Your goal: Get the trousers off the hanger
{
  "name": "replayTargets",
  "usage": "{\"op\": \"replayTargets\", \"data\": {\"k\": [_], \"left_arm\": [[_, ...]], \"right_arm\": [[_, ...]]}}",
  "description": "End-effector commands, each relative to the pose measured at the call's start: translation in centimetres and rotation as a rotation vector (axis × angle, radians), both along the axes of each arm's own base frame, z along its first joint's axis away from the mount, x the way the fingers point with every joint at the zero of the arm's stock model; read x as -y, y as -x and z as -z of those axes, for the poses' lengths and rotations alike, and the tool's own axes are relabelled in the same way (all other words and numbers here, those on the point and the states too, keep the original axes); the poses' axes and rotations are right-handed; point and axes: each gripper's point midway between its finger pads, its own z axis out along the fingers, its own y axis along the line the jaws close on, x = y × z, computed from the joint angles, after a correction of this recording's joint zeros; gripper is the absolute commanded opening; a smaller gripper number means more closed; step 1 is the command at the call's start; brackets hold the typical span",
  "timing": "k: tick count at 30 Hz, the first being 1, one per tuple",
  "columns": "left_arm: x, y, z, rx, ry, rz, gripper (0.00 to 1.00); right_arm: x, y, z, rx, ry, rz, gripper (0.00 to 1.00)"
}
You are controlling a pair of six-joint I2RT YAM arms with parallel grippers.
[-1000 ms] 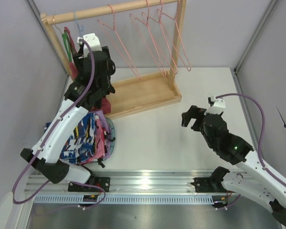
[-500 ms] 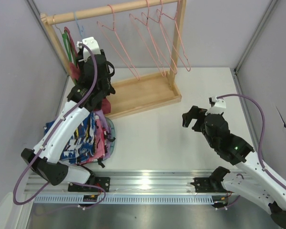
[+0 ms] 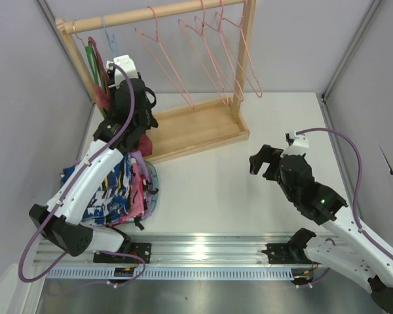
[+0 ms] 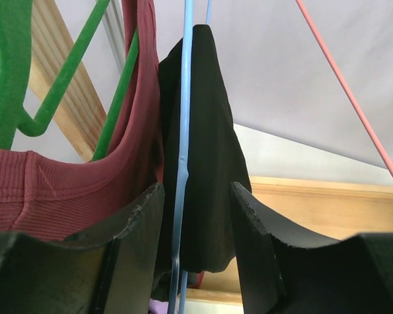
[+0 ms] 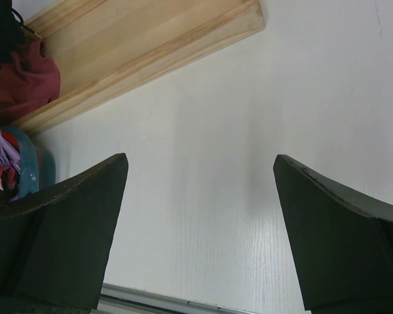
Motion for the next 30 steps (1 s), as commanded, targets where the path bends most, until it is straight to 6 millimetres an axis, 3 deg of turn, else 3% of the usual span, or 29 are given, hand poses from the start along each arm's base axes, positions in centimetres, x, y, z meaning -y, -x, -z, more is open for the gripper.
{"op": "replayTargets", "data": {"k": [1,8,14,19,27,30], "left_arm": [[-0.7,0.5,-2.0,0.072,0.029,-0.003,0.50],[-1.3,0.7,-1.5,0.074,0.019,-0.022,0.51],[-1.6,1.1,-2.0,0.092,0.024,-0.017,0.30],[-1.5,1.2,-2.2,0.087,0.018,-0.007,0.29],[-0.2,1.1,-2.9,0.064,0.020,0.086,0.57],[0.7,0.8,-2.9,0.034,0.015,0.145,0.59]], "right_arm": [[0.0,-0.2,-0.2,0.006,-0.013,0.006,0.99],[-0.1,-0.2,-0.1,0.000,-0.016,0.011,1.00],[-0.2,-0.3,0.2,-0.008,-0.016,0.010,0.99],[-0.1,-0.3,0.2,-0.009,-0.018,0.010,0.99],[0.0,-0.1,0.2,-0.009,-0.019,0.011,0.99],[0.1,-0.1,0.2,-0.009,-0.019,0.012,1.00]]}}
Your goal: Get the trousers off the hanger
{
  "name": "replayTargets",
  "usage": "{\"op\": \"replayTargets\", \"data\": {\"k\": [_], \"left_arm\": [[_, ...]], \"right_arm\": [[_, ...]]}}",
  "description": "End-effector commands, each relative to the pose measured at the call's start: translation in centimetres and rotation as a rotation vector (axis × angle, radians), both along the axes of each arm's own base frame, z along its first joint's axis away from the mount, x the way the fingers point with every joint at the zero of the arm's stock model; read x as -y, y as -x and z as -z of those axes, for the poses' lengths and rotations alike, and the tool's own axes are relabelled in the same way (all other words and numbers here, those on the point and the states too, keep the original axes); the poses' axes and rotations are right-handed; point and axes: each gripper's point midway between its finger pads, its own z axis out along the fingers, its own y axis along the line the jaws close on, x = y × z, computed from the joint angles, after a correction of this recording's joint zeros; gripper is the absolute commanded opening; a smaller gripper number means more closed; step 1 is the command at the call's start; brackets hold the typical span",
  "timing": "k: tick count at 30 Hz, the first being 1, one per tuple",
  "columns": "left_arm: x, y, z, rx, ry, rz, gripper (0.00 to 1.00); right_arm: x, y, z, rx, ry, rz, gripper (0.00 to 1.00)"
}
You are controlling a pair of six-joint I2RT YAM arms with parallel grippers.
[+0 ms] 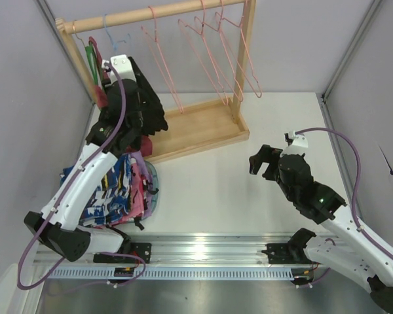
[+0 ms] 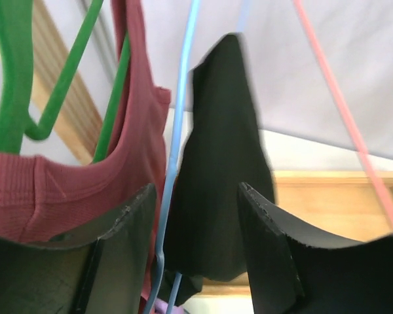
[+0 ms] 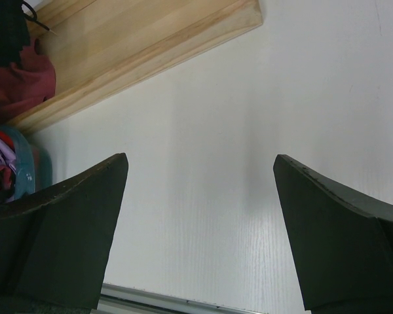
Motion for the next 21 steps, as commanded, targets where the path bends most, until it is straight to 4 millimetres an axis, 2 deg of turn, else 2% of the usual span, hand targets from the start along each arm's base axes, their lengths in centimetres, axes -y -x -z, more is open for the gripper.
{"op": "replayTargets", "data": {"k": [1,6,8,14,21], "left_arm": [[0.8,0.1,-3.0,0.042,0.027,0.074,0.58],[0.4,0.1,-3.1,0.032,0.033,0.058,0.56],[0.2,0.1,-3.2,0.038,0.043,0.051,0.49],[-0.2,-0.7,-1.8,0.002,0.018,0.020,0.50],[-0.7,-0.7,-1.3,0.020,0.028,-0.022,0.44]], "right_arm": [[0.1,0.0,-0.3,0.007,-0.025,0.012,0.99],[0.0,0.1,0.0,-0.002,-0.025,0.007,1.00],[0.2,0.1,0.0,0.000,-0.026,0.013,0.99],[0.3,0.2,0.0,0.003,-0.028,0.013,0.99],[0.7,0.4,-0.2,0.008,-0.028,0.021,0.99]]}}
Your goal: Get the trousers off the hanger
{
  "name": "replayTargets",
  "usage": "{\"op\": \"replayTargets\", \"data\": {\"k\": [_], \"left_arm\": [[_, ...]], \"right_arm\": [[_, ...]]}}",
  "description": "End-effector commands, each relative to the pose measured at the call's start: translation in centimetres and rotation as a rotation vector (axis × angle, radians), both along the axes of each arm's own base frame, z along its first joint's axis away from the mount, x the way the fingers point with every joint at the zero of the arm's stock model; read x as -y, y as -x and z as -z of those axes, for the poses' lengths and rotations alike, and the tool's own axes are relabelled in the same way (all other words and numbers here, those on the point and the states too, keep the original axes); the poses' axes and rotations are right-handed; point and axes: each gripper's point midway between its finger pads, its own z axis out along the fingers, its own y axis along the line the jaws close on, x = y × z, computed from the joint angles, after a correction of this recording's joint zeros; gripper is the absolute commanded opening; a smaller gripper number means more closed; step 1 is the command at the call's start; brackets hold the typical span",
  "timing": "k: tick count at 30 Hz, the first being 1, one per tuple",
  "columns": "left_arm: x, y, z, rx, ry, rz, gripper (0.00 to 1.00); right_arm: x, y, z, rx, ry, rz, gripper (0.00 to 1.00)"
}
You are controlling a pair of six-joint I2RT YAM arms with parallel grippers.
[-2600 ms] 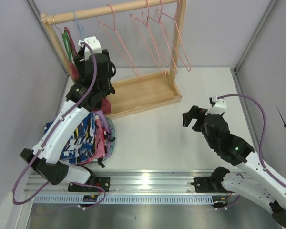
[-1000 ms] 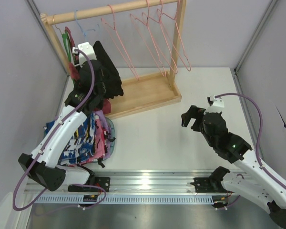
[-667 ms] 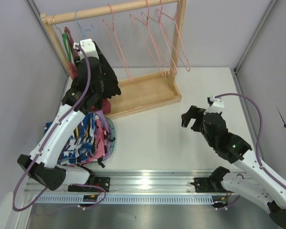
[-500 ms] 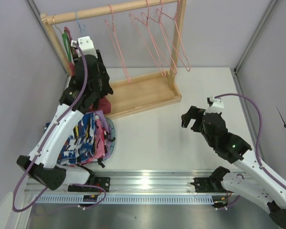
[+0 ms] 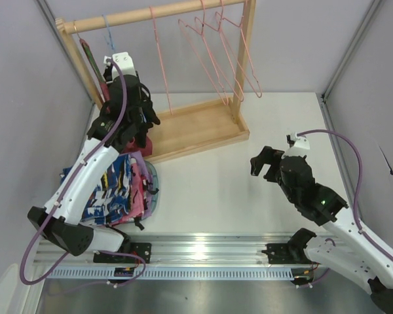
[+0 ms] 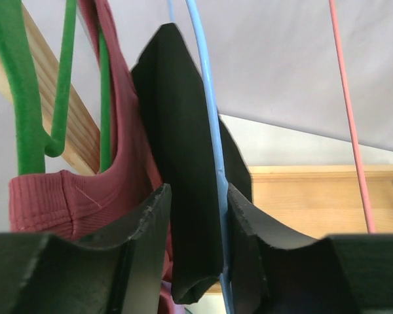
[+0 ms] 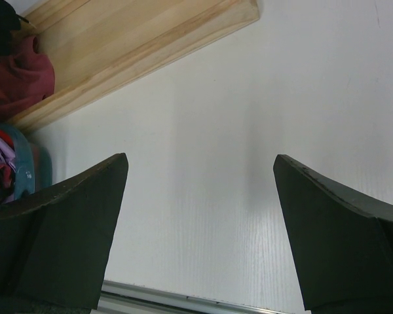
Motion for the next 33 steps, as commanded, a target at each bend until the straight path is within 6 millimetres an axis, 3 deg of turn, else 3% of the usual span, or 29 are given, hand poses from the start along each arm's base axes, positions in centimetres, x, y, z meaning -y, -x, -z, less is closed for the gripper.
{"op": "replayTargets", "data": {"k": [1,13,16,18,22,33], "left_arm": [[-1.1,0.2,-1.3,0.059,0.027,-0.050,0.42],[-2.2,1.0,-1.3,0.085,0.022,-0.105,0.29],[-2.1,0.9,-1.1,0.076,0.017,-0.100,0.17],[-2.2,1.0,-1.2,0.080,0.023,-0.101,0.16],[-2.1,1.0,-1.3,0.078,0.023,-0.101,0.01],[-2.0,0.7,-2.1,0.084,0.009,-0.094,0.00]], "right_arm": [[0.4,0.0,-0.5,0.019,-0.021,0.019,0.99],[-0.1,-0.3,-0.4,0.016,-0.026,0.005,0.99],[-0.2,-0.3,-0.4,0.015,-0.026,0.003,0.99],[-0.1,-0.3,-0.4,0.014,-0.027,0.005,0.99],[-0.2,-0.3,-0.4,0.014,-0.031,0.004,0.99],[-0.2,-0.4,-0.2,0.011,-0.025,0.005,0.99]]}}
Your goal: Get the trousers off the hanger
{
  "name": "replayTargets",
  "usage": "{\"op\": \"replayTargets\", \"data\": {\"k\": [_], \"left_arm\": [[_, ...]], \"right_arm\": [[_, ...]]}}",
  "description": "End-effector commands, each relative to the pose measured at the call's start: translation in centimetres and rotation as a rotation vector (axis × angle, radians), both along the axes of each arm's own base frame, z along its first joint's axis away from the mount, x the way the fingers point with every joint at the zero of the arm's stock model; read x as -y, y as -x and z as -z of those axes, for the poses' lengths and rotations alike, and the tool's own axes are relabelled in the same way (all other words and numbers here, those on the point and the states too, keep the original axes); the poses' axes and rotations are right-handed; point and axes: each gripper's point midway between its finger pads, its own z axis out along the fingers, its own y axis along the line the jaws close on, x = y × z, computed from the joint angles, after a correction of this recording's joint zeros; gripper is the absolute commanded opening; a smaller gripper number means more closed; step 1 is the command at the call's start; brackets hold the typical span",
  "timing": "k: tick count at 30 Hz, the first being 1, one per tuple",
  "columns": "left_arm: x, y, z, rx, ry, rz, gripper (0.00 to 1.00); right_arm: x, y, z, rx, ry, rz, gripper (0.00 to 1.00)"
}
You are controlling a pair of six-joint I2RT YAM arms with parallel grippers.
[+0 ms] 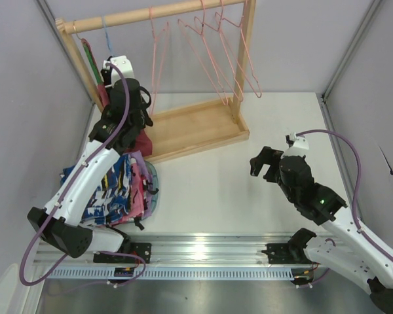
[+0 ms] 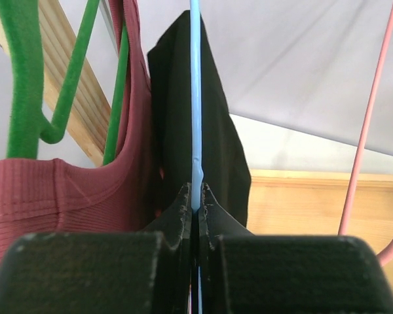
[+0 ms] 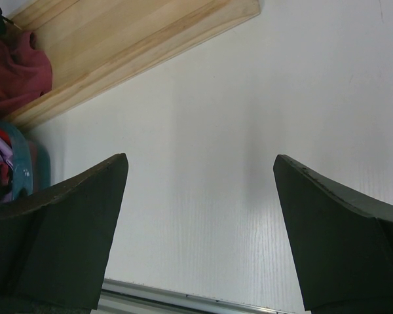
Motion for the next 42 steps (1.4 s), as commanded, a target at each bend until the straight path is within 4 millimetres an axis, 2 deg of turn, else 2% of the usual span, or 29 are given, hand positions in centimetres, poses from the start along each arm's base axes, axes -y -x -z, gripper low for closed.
{"op": "replayTargets", "data": {"k": [1,7,13,20,25,30,32,38,41,42], "left_arm": [[-0.7,0.5,-3.3,0.083,0.022,-0.021,0.00],[-0.6,0.7,-6.0,0.128,-0.009,0.023,0.00],[-0.2,1.2,-7.7,0.128,-0.030,0.072,0.00],[-0.4,2.8,-10.2,0.153,-0.038,0.115,0.00],[0.5,3.9,-11.3,0.178,-0.021,0.189,0.00],[1.9,5.1,-10.5,0.127,-0.028,0.258,0.00],[2.5,5.7,-9.5,0.107,-0.010,0.274,0.00],[3.0,8.5,-8.9,0.102,0.055,0.347,0.00],[3.5,9.7,-8.5,0.090,0.068,0.390,0.00],[3.8,10.3,-8.7,0.096,0.078,0.411,0.00]], "right_arm": [[-0.1,-0.4,-0.7,0.023,-0.022,0.010,0.99],[0.3,-0.5,-0.6,0.026,-0.013,0.024,1.00],[0.1,-0.6,-0.3,0.020,-0.021,0.019,0.99],[-0.1,-0.7,0.0,0.016,-0.033,0.017,0.99],[-0.2,-0.7,0.2,0.015,-0.033,0.013,1.00],[-0.3,-0.7,0.2,0.017,-0.038,0.005,0.99],[-0.4,-0.7,0.2,0.018,-0.040,0.002,0.99],[-0.8,-0.6,0.2,0.016,-0.049,-0.018,0.99],[-2.0,-0.3,-0.1,0.028,-0.062,-0.091,0.99],[-3.1,-0.1,-0.4,0.049,-0.066,-0.164,0.99]]}}
